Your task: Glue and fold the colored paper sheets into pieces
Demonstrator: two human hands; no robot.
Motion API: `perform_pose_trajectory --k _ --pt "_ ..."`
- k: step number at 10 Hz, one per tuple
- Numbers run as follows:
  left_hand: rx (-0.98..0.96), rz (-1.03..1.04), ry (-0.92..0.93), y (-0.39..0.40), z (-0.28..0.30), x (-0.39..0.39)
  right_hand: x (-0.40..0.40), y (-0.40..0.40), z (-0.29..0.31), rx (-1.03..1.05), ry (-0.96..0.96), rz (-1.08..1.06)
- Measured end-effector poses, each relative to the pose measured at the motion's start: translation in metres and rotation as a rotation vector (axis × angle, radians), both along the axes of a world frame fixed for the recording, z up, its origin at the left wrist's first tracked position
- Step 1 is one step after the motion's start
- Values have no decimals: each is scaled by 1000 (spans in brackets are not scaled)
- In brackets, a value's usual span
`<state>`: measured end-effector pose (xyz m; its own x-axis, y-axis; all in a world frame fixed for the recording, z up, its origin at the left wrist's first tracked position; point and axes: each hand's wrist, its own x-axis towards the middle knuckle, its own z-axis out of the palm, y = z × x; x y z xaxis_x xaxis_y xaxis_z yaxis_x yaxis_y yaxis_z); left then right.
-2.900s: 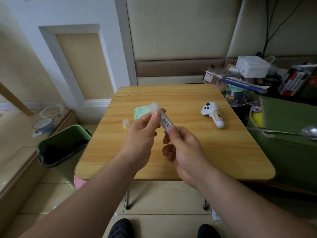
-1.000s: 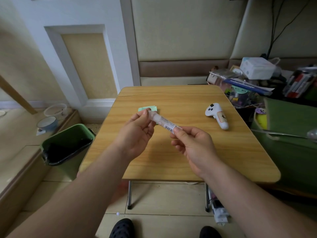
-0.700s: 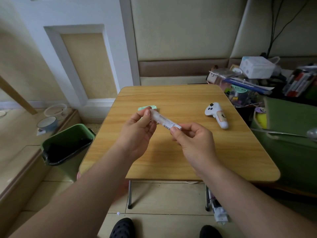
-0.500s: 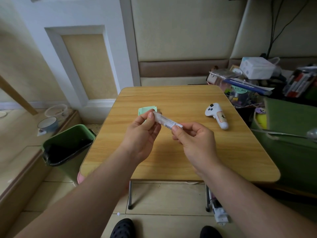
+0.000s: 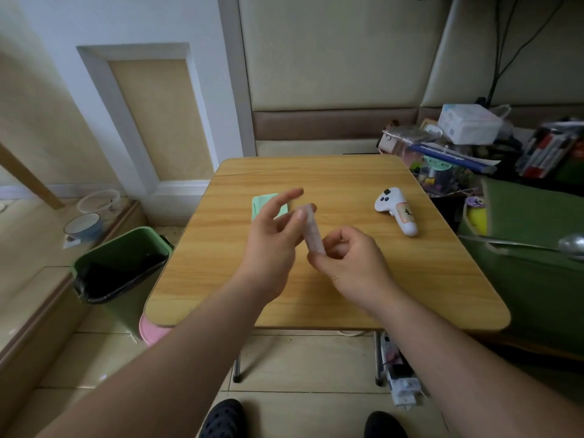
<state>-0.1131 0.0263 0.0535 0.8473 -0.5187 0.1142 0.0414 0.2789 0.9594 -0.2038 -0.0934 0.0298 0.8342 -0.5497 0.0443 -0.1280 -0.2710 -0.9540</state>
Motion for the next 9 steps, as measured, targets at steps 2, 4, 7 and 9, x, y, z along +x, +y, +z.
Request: perform_pose_trajectory --k 2,4,7,9 --pt "379 78 -412 -19 -13 3 10 -26 4 -394 57 -96" --pt "620 160 -484 -42 -32 10 33 -35 -19 -415 157 -224" --pt "760 146 -563 -42 -40 14 44 -34 -33 -522 276 -230" --pt "775 140 -564 -39 -43 12 38 -40 -31 -534 277 -150"
